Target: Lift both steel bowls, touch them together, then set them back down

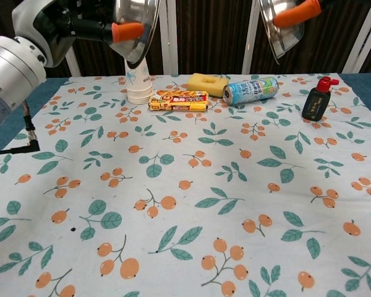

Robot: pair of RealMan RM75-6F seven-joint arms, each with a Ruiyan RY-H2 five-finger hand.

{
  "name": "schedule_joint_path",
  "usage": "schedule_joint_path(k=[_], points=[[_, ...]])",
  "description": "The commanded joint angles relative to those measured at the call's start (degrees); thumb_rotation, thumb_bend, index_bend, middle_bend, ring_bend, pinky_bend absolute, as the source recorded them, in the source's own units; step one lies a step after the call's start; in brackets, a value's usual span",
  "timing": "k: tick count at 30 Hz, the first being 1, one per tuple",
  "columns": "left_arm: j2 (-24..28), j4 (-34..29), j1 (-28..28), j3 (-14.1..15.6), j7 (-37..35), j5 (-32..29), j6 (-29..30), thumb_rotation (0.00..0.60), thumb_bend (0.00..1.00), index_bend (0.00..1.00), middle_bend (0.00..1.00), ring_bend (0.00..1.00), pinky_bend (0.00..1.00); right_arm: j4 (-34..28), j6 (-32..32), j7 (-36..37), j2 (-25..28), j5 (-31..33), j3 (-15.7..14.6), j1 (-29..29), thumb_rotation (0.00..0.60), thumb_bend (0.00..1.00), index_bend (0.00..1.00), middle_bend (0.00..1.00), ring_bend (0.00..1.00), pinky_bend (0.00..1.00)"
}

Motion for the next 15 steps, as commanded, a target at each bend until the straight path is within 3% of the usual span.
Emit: schedule_joint_path(k=[1, 7, 15], points=[[8.6, -14.5, 2.6, -0.4, 18.4, -13.8, -6.3, 0.6, 0.08, 0.3, 0.23, 0.14, 0.46, 0.6, 0.2, -5.1, 1.3, -3.8, -3.5, 0.2, 0.6, 0.08, 0.45, 0.31, 0.34, 0.34], [13.5, -24.9, 2.4, -2.7, 34.7, -29.8, -5.8, 0.6, 0.08, 0.3, 0.24, 0.14, 0.46, 2.6, -0.6, -13.2, 0.1, -7.8, -8.2, 1.1, 0.6, 0.08, 0.45, 0.31, 0.34, 0.34], [18.3, -29.1, 0.3, -4.9, 42.8, -46.7, -8.5, 0.6, 0.08, 0.31, 0.24, 0.14, 0.46, 5.9, -2.0, -21.6, -3.0, -8.1, -11.6, 2.6, 0.6, 0.08, 0.45, 0.31, 0.34, 0.34]])
